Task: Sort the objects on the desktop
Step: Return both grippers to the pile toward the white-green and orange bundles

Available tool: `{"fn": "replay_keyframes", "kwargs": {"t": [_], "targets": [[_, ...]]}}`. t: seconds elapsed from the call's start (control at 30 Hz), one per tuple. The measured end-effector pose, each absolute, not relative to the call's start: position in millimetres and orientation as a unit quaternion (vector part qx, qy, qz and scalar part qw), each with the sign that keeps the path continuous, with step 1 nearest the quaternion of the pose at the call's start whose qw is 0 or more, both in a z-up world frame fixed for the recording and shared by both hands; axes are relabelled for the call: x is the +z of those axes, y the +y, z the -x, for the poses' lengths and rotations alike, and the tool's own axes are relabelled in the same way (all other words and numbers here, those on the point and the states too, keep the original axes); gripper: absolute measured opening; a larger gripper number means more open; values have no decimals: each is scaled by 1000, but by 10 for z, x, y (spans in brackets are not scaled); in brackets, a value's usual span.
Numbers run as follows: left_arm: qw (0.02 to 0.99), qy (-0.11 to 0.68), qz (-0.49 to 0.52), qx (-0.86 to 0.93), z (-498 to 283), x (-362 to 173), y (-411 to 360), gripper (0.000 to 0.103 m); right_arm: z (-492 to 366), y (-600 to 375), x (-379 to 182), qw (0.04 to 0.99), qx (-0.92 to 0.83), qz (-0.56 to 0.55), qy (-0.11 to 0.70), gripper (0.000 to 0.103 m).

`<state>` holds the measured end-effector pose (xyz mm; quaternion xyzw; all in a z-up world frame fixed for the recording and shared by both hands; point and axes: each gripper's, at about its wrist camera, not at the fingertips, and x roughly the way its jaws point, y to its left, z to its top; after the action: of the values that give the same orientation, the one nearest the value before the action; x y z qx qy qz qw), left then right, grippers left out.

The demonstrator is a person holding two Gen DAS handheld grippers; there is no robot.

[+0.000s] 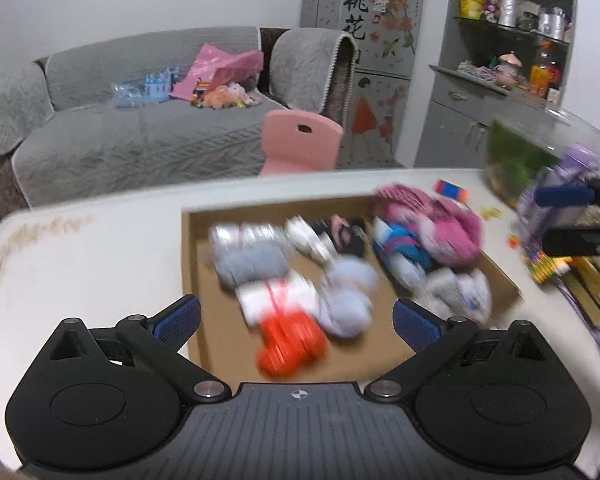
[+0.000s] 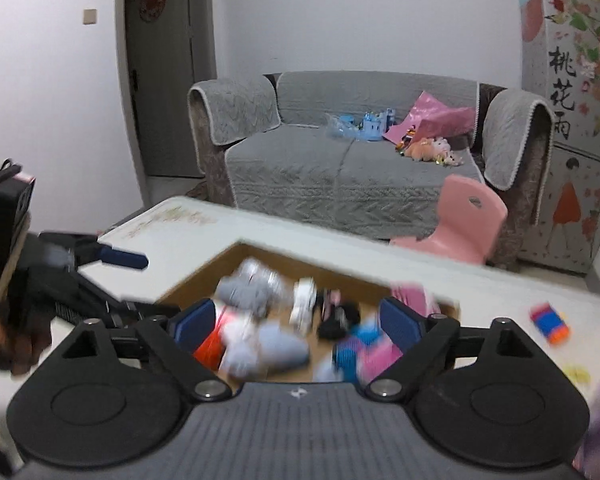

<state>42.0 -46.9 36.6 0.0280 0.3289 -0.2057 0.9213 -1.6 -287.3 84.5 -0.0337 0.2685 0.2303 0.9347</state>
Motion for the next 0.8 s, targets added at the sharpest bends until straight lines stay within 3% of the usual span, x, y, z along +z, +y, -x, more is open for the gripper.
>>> {"fn": "replay_keyframes", "kwargs": {"t": [0.17, 0.43, 0.7, 0.8], "targets": [[910, 339, -23, -238, 117, 126, -606, 102, 588, -3116, 496, 936, 215, -6, 277, 92], [879, 359, -86, -301, 495, -304, -953, 102, 826, -3070, 56, 932, 223, -39, 283, 88], [873, 373, -97, -299, 476, -482, -1054, 102, 883, -3006, -119, 938, 220, -28, 267, 73], [871, 373, -100, -303, 487, -536, -1104, 102, 927, -2980, -142, 936, 237, -24, 261, 72]]}}
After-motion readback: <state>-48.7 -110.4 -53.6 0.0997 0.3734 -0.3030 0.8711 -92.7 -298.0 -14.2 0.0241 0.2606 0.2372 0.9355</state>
